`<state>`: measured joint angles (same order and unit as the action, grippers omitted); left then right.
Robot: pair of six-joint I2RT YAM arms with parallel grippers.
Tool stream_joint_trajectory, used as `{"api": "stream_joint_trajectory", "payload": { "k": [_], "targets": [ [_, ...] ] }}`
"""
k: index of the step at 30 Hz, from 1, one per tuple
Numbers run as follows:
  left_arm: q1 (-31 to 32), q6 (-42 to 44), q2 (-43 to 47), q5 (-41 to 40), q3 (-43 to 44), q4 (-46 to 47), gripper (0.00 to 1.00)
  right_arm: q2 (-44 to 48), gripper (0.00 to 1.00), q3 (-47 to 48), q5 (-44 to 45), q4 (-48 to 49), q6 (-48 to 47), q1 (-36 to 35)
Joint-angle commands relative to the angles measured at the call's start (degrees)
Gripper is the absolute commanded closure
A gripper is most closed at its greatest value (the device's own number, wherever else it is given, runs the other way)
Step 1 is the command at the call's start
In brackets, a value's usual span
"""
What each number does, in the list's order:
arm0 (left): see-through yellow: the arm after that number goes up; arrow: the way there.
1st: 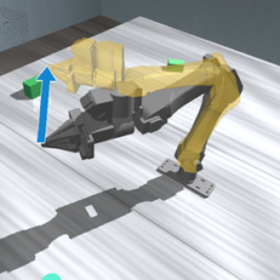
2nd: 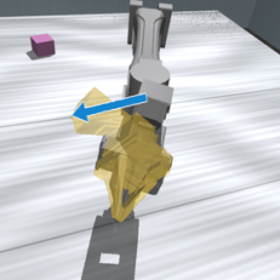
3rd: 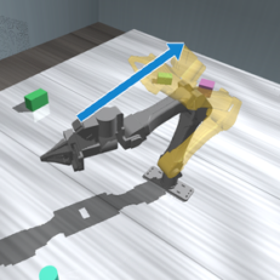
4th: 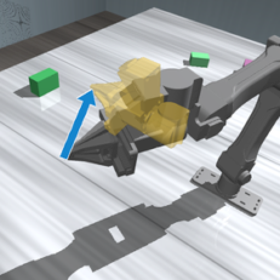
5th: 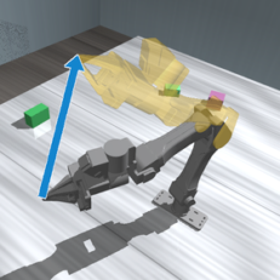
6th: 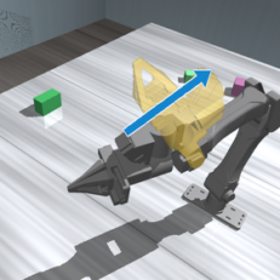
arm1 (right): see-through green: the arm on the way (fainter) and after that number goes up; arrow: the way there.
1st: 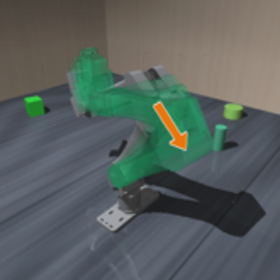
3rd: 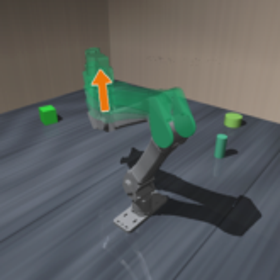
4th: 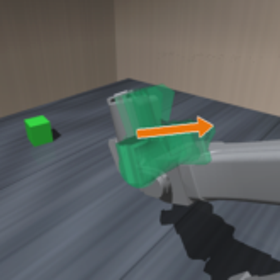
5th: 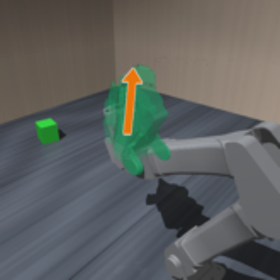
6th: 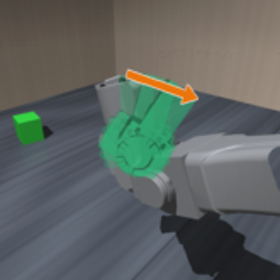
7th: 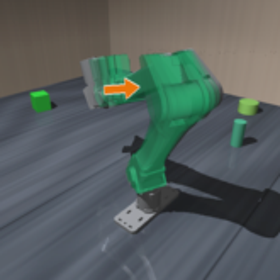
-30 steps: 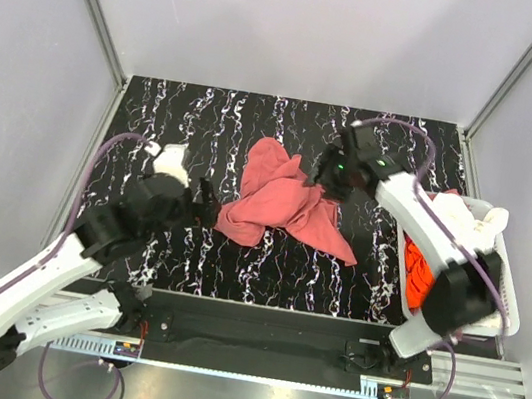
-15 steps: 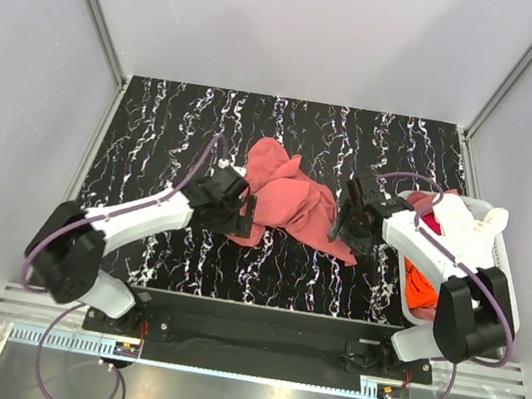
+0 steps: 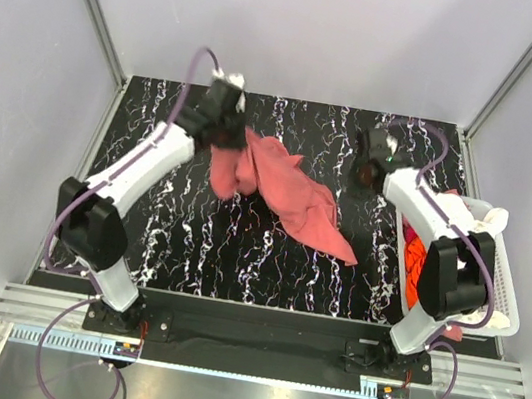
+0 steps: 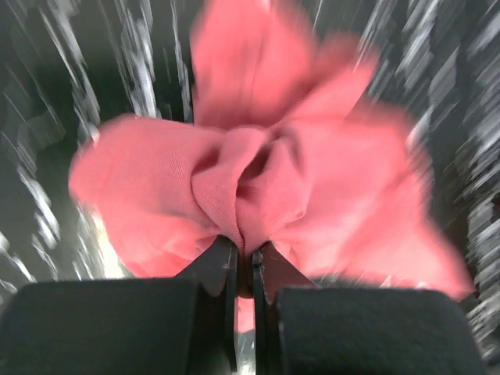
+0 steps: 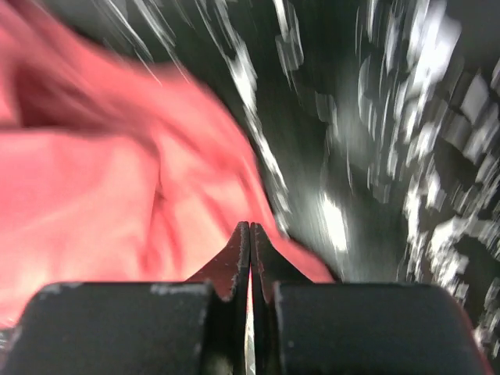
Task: Fold and stack the t-shirts
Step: Flatten the tshirt out
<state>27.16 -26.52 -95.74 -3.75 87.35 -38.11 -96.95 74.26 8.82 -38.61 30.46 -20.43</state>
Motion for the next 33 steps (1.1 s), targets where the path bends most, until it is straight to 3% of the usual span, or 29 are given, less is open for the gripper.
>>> {"api": "stream_joint_trajectory", "payload": {
  "k": [1, 3, 4, 5, 8, 10, 14, 17, 21, 26, 33],
  "targets": [
    [-3.2, 2.5, 1.3, 2.6, 10.1, -3.2, 1.00, 1.5, 1.00, 12.9, 4.8, -2.9, -4.4, 1.2],
    [-3.8, 2.4, 1.8, 3.5, 8.5, -3.4, 1.00, 1.2, 0.98, 14.9, -1.5, -2.4, -6.3, 1.2],
    [-4.2, 2.4, 1.9, 3.4, 7.2, -3.3, 1.00, 0.7, 0.88, 14.9, -5.2, -2.3, -7.6, 1.2],
    [-4.3, 2.3, 1.9, 3.5, 5.8, -3.1, 1.00, 0.2, 0.67, 14.2, -8.3, -2.3, -8.8, 1.3],
    [-5.6, 2.8, 1.6, 3.0, 0.8, -2.3, 1.00, -0.7, 0.49, 7.3, -16.9, 1.1, -11.1, 1.3],
    [-7.2, 2.6, 1.8, 1.7, -2.2, -2.0, 1.00, -2.2, 0.46, 3.3, -19.4, 2.2, -11.9, 1.3],
    [-9.8, 2.4, 2.8, 2.9, -6.1, -0.3, 1.00, -4.6, 0.46, -0.5, -24.6, 5.8, -11.3, 1.0],
    [-9.9, 2.6, 2.8, 3.0, -8.2, 0.0, 1.00, -3.1, 0.52, -5.5, -24.5, 8.7, -9.1, 0.8],
    [-10.1, 3.4, 2.8, 1.4, -10.5, 0.2, 1.00, -1.5, 0.53, -9.9, -22.6, 13.6, -9.5, 0.8],
    [-10.8, 4.5, 3.4, -0.4, -11.9, 0.5, 1.00, -4.7, 0.69, -6.1, -22.6, 17.0, -12.4, 0.8],
    [-12.6, 5.3, 2.7, -1.5, -12.4, 0.3, 1.00, -7.8, 0.68, -2.6, -23.4, 16.5, -13.5, 0.8]
  ]
}}
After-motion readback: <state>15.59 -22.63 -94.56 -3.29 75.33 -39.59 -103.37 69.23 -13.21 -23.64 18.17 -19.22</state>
